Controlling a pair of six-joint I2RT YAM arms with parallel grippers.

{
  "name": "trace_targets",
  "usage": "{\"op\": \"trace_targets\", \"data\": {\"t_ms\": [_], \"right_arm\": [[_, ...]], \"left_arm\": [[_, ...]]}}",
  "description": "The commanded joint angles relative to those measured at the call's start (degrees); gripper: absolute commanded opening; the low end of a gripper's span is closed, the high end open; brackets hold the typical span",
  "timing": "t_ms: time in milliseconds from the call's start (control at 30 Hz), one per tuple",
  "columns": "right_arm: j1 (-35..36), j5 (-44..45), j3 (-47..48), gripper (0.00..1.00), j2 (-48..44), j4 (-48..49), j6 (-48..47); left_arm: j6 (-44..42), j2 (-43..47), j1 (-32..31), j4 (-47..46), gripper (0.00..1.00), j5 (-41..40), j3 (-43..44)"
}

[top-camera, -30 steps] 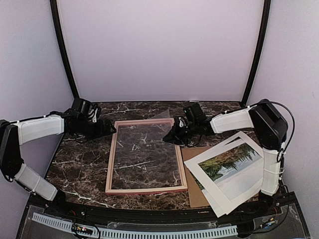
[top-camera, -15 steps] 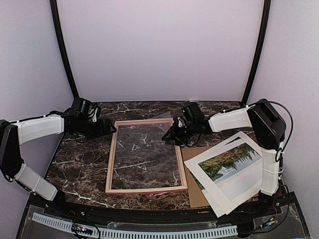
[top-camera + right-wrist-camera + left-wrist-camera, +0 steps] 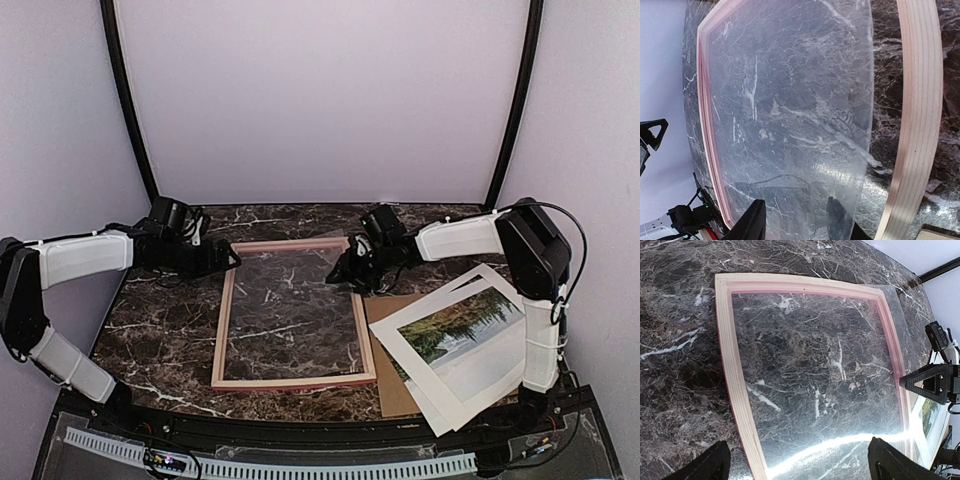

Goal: Put the photo into the frame
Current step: Place the glass panel at the frame body.

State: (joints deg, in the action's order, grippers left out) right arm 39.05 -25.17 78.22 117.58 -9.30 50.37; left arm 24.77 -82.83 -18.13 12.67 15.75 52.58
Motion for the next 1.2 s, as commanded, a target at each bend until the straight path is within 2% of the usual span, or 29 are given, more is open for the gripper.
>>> {"op": "trace_targets", "data": {"t_ms": [0,367,733,1167], "right_arm": [[0.59,3.77,2.19,0.42,-0.04,-2.93,-2.7],[0.85,8.34,3.53,0.45,-1.08,-7.07,-5.53],[0.85,8.22,3.26,0.45,-1.66,-7.22,-6.1],[0.85,10.62,3.17,0.46,-3.15,-9.15,-8.64]], "left_arm": [[1.35,-0.93,-1.79,-2.86,0.99,1.35,0.07],[4.5,-6.22,-8.51,-8.22,0.99,2.2,0.51],[5.52,-12.84,-14.4,-10.11,0.99,0.73,2.72],[5.65,-15.55,-16.73,-9.42,0.98,-1.91,2.61]]}}
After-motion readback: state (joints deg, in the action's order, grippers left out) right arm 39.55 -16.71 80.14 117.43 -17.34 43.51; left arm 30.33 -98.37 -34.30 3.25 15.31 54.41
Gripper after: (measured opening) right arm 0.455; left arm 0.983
